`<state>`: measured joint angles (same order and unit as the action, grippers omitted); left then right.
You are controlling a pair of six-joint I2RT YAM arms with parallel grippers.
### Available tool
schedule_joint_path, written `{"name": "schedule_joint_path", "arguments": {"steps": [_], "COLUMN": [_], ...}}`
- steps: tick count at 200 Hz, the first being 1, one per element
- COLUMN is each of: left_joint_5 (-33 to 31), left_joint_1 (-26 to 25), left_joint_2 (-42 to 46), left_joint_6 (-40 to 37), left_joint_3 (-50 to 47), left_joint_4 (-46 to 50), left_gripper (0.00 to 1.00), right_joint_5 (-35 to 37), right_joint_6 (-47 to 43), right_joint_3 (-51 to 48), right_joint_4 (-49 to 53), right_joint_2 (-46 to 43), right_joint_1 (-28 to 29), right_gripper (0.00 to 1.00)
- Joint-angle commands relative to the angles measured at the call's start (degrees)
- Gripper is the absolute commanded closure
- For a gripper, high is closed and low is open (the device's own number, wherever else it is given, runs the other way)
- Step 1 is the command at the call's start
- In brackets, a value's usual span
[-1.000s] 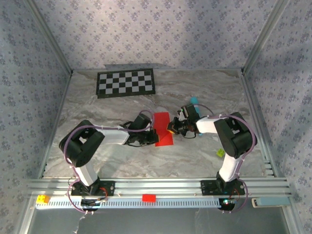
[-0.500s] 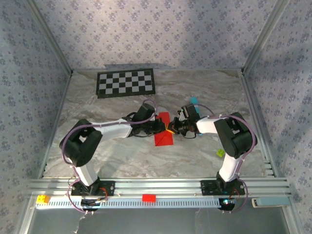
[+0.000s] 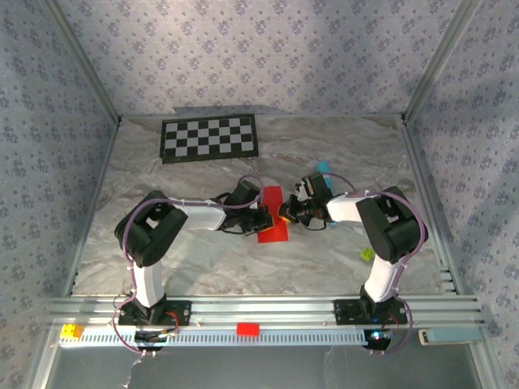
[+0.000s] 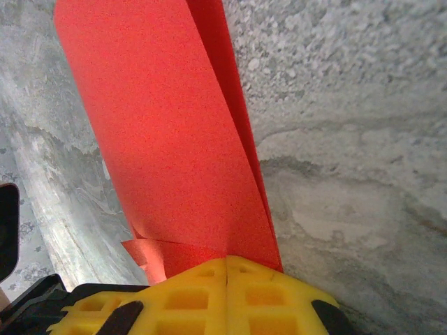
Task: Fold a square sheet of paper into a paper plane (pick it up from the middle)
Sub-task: Fold the triangle a second time at the center of the table.
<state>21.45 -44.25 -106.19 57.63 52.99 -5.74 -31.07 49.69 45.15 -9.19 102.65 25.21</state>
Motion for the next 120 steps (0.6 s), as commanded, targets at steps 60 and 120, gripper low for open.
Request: {"name": "schedule_joint_path", "arguments": {"steps": [60,120], "left_joint_5": [-0.7,2.1], "left_joint_1": [-0.2,-0.1], "left_joint_2": [6.2,4.9], "left_joint_6": [-2.7,-1.4], "left_joint_3": [-3.3,2.3], "left_joint_4": [3.9,2.0], "left_gripper": [0.97,0.96], "right_joint_5": [3.8,3.9], "right_joint_6": [-0.1,-0.1], "right_joint_3": [-1.1,-1.0], "right_joint_4": [6.3,6.7], "right_joint_2": [1.7,1.4], "right_joint_1": [-0.4,-0.2], "right_gripper": [1.00,1.00]}}
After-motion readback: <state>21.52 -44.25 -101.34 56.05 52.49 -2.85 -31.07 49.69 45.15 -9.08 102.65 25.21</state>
